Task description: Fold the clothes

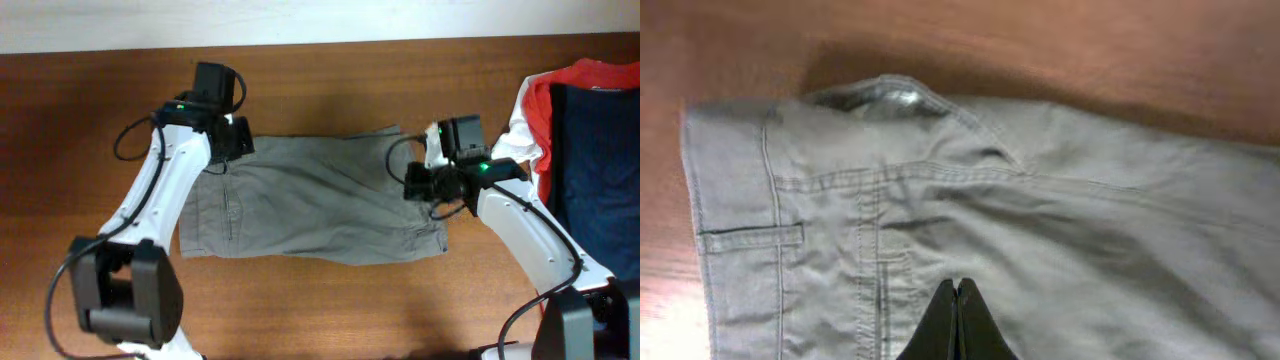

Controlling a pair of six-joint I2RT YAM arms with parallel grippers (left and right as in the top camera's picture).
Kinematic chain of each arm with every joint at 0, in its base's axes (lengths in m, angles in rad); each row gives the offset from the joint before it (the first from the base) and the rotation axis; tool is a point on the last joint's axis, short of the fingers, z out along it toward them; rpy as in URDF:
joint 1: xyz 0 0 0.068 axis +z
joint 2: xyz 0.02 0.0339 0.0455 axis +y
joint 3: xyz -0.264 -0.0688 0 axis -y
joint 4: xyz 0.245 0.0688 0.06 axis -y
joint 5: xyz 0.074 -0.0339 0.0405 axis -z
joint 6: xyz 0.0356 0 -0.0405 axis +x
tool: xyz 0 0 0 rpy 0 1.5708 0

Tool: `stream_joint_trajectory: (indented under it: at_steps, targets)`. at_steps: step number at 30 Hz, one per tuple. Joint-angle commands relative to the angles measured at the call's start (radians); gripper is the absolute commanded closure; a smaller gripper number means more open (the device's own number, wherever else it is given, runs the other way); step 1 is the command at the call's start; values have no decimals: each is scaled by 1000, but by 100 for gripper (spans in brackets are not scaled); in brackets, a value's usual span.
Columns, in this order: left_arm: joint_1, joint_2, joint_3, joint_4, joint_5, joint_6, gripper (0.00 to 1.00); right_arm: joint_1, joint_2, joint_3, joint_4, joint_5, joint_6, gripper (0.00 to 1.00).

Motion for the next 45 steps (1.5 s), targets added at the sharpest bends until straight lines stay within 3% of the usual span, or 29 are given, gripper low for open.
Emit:
stream_joint_trajectory:
  at_steps: [1,5,9,13,16,19,20,22,24,30,31,34,36,39,42,44,45]
  targets:
    - [69,97,-2,4,-52,-12,100,22,40,14,169,22,-11,96]
    - [198,169,-2,3,-45,-37,100,23,219,14,388,24,-10,96]
    - [212,256,-2,35,-49,5,100,23,449,14,643,26,-11,96]
    - [213,353,-2,71,-135,5,100,21,455,14,639,156,-11,96]
    - [212,225,59,12,-156,34,100,21,428,60,679,40,-12,96]
    - [212,-83,96,21,-33,34,100,22,255,169,515,-232,-11,95]
    - [212,-109,96,19,-32,34,100,26,201,169,427,-309,-12,96]
    - [212,-74,69,23,-21,28,100,58,150,169,152,-433,-61,96]
    - [211,30,56,42,-21,11,100,119,170,151,-20,-399,-76,96]
    - [203,294,56,168,61,11,100,365,203,3,-68,-137,-82,96]
    - [203,306,56,182,62,11,100,412,203,-76,9,30,6,96]
    - [199,304,56,183,71,17,100,427,203,-171,106,54,126,96]
    - [199,231,57,169,69,19,100,428,203,-175,72,9,126,96]
    - [199,-37,57,166,79,19,100,426,198,-169,73,-13,124,96]
    - [199,-141,57,23,153,19,100,374,50,-53,-27,-113,91,96]
    - [200,-141,56,-193,173,19,100,269,-86,10,-135,-75,49,85]
    - [200,-141,56,-314,174,19,100,181,-142,12,-174,-27,49,28]
